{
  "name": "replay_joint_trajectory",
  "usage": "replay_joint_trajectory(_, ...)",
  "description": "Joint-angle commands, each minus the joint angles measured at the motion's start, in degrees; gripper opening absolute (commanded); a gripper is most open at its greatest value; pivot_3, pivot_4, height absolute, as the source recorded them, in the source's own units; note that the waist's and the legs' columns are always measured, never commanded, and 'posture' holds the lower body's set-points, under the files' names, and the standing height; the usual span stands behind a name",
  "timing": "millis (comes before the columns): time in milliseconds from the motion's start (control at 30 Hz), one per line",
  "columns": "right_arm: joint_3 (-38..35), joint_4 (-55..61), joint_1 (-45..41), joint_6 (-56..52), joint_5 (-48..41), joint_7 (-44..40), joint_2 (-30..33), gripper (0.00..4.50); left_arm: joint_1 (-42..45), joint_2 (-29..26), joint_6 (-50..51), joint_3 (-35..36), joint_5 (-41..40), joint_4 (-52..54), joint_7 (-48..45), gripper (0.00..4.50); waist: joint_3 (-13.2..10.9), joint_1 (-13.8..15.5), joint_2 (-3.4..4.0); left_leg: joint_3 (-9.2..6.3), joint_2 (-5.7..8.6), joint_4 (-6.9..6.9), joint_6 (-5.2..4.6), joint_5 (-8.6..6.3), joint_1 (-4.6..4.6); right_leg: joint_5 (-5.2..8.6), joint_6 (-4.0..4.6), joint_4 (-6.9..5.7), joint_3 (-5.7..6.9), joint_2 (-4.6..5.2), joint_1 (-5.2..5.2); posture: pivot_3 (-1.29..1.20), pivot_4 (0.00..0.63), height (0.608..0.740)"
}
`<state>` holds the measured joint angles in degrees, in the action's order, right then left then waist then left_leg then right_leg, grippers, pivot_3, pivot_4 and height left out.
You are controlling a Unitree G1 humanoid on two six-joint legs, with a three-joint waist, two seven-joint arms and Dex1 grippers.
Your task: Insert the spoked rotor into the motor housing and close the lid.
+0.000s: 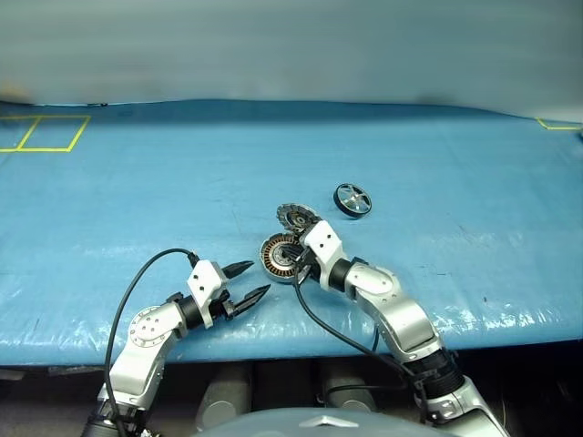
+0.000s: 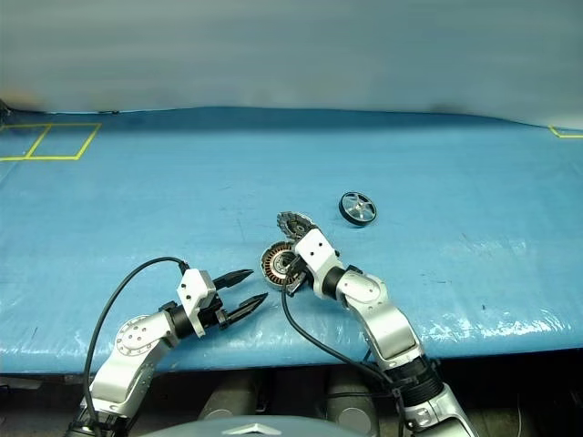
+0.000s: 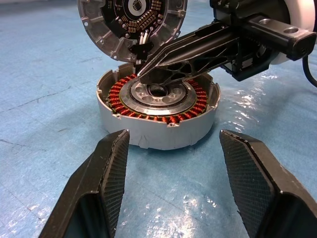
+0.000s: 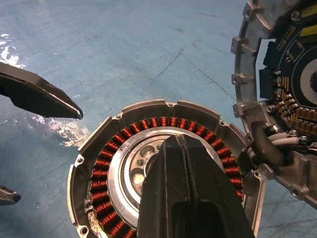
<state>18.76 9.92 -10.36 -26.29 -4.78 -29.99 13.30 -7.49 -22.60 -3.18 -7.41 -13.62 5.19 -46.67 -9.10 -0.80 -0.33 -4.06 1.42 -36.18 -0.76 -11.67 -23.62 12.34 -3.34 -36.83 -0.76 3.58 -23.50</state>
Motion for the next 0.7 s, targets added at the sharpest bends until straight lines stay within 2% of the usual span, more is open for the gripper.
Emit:
replay_joint_trajectory(33, 0.1, 0.2, -0.8, 0.1, 1.0, 0.8, -0.1, 0.01, 0.3, 0.0, -1.0, -0.2, -0.3, 0.8, -0.4, 3.11, 0.0, 0.0, 0.0, 0.0, 0.0, 0.0, 0.0, 0.0, 0.0, 0.0, 0.0, 0.0, 0.0, 0.0, 0.0, 0.0, 0.15, 0.74)
replay_joint_trajectory(433, 4.2, -0.7, -1.1, -2.9, 5.4, 1.1, 1.9, 0.01, 0.7, 0.2, -1.2, -0.5, -0.1, 0.5, -0.5, 3.11, 0.0, 0.0, 0.0, -0.01, 0.0, 0.0, 0.01, 0.01, 0.08, 0.0, 0.0, -0.01, 0.0, 0.0, 0.02, 0.0, 0.15, 0.74)
replay_joint_trajectory(600, 4.6, -5.0, -2.3, -15.2, 7.0, 4.6, 0.8, 0.01, 1.0, 0.5, -1.4, -0.6, -0.1, 0.1, -0.5, 3.11, 0.2, 0.0, -0.07, -0.03, -0.01, 0.0, 0.01, 0.0, 0.23, 0.01, 0.02, -0.01, 0.01, 0.0, 0.02, 0.0, 0.15, 0.74)
replay_joint_trajectory(700, 3.0, -3.7, -1.7, -17.2, 4.4, 4.1, -0.2, 0.01, 1.1, 0.5, -1.4, -0.6, 0.1, -0.1, -0.5, 3.11, 0.6, 0.0, -0.19, -0.04, -0.05, 0.02, 0.03, -0.01, 0.5, 0.04, 0.04, -0.01, 0.01, 0.02, 0.22, 0.0, 0.15, 0.74)
